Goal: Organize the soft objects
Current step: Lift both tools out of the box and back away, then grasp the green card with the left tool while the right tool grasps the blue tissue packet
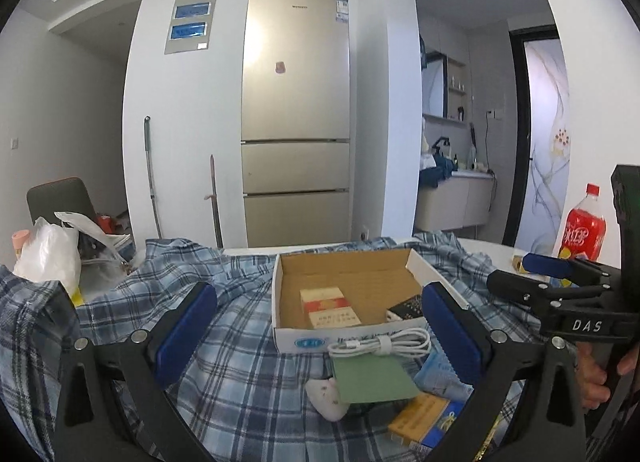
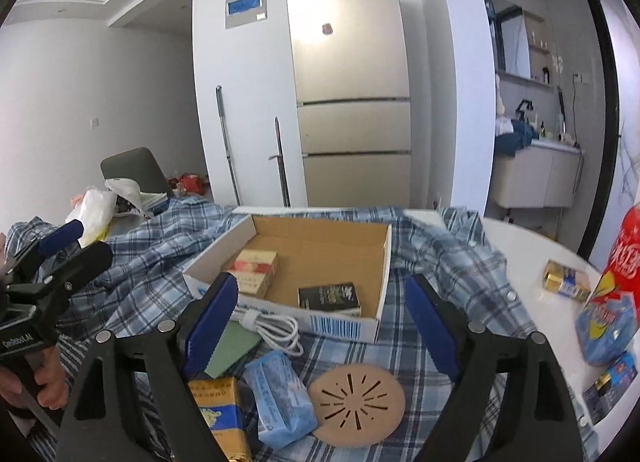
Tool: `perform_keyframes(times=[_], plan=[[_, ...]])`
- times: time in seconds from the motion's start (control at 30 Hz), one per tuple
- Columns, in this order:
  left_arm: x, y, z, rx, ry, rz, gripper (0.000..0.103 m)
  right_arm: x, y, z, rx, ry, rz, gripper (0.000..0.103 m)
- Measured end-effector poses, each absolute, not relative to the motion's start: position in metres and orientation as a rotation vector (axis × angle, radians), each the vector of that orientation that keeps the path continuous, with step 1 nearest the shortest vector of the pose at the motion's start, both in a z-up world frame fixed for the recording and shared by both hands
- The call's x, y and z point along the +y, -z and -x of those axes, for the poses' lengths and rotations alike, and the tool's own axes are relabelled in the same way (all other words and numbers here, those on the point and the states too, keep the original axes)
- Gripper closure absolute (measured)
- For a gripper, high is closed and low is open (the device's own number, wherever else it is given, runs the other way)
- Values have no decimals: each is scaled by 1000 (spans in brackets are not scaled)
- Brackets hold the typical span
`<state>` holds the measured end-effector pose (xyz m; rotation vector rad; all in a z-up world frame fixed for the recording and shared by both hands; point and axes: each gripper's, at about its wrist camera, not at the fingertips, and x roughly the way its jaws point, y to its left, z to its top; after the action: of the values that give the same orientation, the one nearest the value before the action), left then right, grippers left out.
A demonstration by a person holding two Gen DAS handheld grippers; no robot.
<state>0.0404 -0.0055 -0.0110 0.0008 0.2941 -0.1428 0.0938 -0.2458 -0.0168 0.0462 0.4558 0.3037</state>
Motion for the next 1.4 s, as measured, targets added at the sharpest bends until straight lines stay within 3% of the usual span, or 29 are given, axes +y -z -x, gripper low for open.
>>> perform_keyframes(times=[0.27,0.6,0.8,0.93,1.2,1.4], plan=[[-2,12,-40,299,150,14,0,-243,27,-101,541,-349,-54,17],[-3,12,-38,296,138,8,0,-210,63,-116,786,-450,71,31],[-3,11,-38,292,137,8,0,-199,83,-126,909,-477,111,46],[-1,10,-36,288,126,14,0,-192,87,-123,919,-485,159,58],[-2,10,-38,309,128,8,0,-189,88,-124,927,-458,177,72],[-17,27,-63,525,235,-23,0,-220,65,-119,804,-400,33,72]])
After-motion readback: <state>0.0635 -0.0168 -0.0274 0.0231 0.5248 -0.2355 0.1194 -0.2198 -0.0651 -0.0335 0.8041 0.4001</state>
